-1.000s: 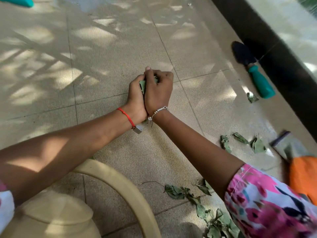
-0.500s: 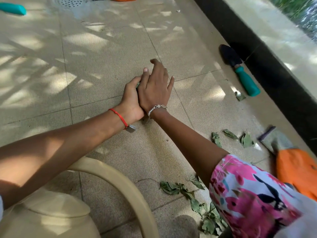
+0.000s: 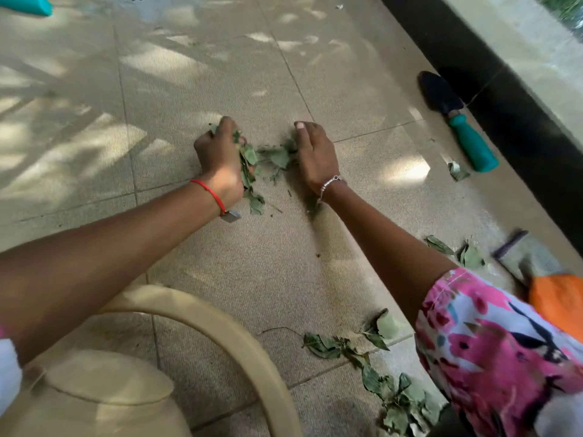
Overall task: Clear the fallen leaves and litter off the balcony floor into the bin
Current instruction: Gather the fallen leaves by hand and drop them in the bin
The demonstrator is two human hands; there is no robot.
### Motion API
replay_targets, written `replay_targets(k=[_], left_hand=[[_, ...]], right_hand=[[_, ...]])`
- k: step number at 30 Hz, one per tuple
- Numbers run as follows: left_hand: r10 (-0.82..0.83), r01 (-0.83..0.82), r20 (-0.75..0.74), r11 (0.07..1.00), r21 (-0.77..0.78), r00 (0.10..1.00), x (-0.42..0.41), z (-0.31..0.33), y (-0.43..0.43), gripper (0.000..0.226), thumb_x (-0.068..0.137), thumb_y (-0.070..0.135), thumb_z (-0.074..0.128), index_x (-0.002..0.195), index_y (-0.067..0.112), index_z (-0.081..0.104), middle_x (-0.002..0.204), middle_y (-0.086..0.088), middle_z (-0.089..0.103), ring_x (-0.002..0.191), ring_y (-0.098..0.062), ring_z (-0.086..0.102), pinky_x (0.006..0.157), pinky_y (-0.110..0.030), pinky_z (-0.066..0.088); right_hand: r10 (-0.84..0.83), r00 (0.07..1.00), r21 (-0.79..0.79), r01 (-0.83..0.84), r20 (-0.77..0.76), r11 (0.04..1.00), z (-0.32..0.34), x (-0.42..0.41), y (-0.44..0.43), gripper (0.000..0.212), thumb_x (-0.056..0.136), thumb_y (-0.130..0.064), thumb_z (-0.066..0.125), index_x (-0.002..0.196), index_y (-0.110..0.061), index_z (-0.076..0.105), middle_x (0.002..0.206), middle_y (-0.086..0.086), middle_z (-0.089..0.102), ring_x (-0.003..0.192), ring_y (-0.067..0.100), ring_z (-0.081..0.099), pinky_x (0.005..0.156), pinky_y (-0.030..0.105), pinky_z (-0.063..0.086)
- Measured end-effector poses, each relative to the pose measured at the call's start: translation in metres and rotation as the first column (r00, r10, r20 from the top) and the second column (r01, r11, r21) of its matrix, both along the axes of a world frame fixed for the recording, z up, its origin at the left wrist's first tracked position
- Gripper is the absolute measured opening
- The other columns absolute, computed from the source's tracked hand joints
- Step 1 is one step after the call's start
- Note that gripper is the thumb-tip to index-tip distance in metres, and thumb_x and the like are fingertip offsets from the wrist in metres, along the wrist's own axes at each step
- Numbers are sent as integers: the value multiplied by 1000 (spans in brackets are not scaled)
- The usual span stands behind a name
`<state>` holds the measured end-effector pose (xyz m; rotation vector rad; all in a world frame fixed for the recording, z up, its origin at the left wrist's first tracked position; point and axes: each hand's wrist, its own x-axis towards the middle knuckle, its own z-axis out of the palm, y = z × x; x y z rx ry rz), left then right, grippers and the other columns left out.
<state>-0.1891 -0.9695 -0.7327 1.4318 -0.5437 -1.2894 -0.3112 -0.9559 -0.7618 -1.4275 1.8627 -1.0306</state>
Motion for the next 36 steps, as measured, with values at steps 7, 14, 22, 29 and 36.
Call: replay_targets(k=[7, 14, 22, 29, 36], left_hand=[[-26, 34, 60, 989, -141, 998, 12, -14, -5, 38, 89, 8, 51, 57, 18, 34, 53, 5, 34, 48, -10, 33, 48, -23, 26], [-53, 59, 38, 976, -208, 998, 10, -16, 0, 38, 89, 4, 50, 55, 17, 38, 38, 14, 39, 41, -5, 37, 46, -19, 30], [-193, 192, -5, 978, -75, 981, -5, -23, 11, 30, 70, 22, 58, 42, 21, 45, 55, -1, 39, 54, -22, 42, 48, -23, 27], [-338, 329, -107, 939, -96, 935, -52, -24, 33, 31, 84, 13, 52, 55, 16, 42, 54, -2, 38, 49, -19, 40, 42, -15, 30], [-406, 393, -126, 912, -118, 905, -75, -23, 41, 26, 87, 15, 52, 63, 16, 43, 51, 2, 41, 43, -18, 44, 42, -17, 28]], right_hand=[[545, 790, 107, -539, -280, 836, -6, -2, 15, 44, 100, -32, 30, 137, -12, 43, 146, 5, 38, 135, 18, 33, 113, 34, 22], [598, 571, 115, -662, -562, 741, -12, -2, 64, 55, 94, -41, 42, 140, -11, 38, 147, 11, 35, 140, 25, 25, 113, 33, 18], [290, 763, -63, -396, -578, 916, -11, -41, 106, 22, 93, -20, 51, 102, -2, 56, 117, 13, 55, 90, 23, 59, 64, 23, 47], [-179, 863, -110, 143, -473, 984, 4, -102, 124, 40, 95, -38, 42, 123, -11, 49, 145, 10, 37, 132, 22, 35, 104, 28, 28], [-235, 811, 149, 365, -536, 919, -6, -150, 110, 74, 90, -63, 26, 144, -12, 27, 154, 9, 16, 143, 24, 13, 118, 43, 11]])
